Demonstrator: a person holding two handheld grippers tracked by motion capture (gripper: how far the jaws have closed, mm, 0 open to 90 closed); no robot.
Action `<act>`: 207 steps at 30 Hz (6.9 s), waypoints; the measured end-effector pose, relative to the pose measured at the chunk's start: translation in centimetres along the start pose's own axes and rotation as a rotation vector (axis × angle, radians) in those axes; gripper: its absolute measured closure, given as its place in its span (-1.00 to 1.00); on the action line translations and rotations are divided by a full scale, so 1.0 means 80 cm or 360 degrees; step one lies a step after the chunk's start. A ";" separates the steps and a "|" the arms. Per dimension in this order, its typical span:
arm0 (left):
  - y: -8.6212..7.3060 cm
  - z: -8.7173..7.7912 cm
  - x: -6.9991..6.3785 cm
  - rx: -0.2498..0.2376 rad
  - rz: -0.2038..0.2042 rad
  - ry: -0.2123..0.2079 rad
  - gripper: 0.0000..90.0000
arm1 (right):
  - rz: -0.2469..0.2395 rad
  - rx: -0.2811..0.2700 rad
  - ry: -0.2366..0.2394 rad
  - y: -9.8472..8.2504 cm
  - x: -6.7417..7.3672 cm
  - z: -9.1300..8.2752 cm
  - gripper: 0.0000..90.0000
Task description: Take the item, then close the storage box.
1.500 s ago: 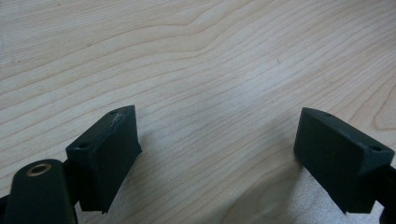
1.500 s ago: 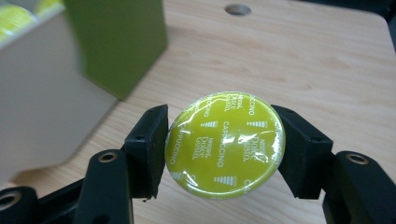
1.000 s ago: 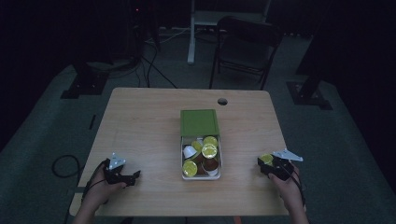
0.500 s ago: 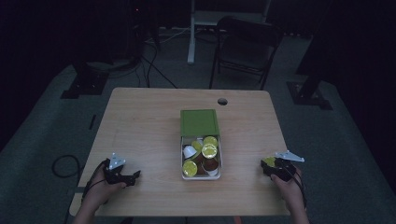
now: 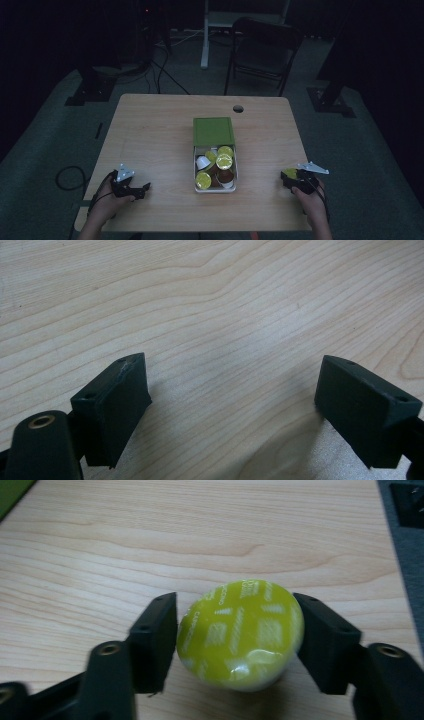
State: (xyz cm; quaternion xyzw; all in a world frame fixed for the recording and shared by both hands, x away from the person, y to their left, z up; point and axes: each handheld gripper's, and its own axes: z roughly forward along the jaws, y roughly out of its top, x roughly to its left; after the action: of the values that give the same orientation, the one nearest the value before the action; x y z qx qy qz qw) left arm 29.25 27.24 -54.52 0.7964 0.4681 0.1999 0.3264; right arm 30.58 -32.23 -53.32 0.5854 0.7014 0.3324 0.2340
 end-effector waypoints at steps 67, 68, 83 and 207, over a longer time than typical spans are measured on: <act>0.000 0.000 0.000 0.0000 0.0000 -0.0001 -0.68 | -0.0683 0.0029 0.0633 0.008 0.116 0.010 -0.70; 0.000 0.000 0.000 0.0000 0.0000 -0.0001 -0.68 | -0.0699 0.0038 0.0644 0.007 0.116 0.011 -0.70; 0.000 0.000 0.000 -0.0001 0.0001 -0.0002 -0.68 | -0.0863 0.0112 0.0696 -0.008 0.123 0.017 -0.71; 0.108 0.020 -0.135 -0.0337 0.0374 -0.0570 -0.68 | -0.0615 -0.0161 0.0801 0.047 0.147 -0.004 -0.72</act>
State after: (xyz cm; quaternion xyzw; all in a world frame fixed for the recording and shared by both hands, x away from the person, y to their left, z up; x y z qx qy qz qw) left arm 30.33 14.26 -49.69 0.8295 0.2833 0.1400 0.4605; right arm 30.47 -20.40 -49.62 0.3284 0.8180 0.4508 0.1408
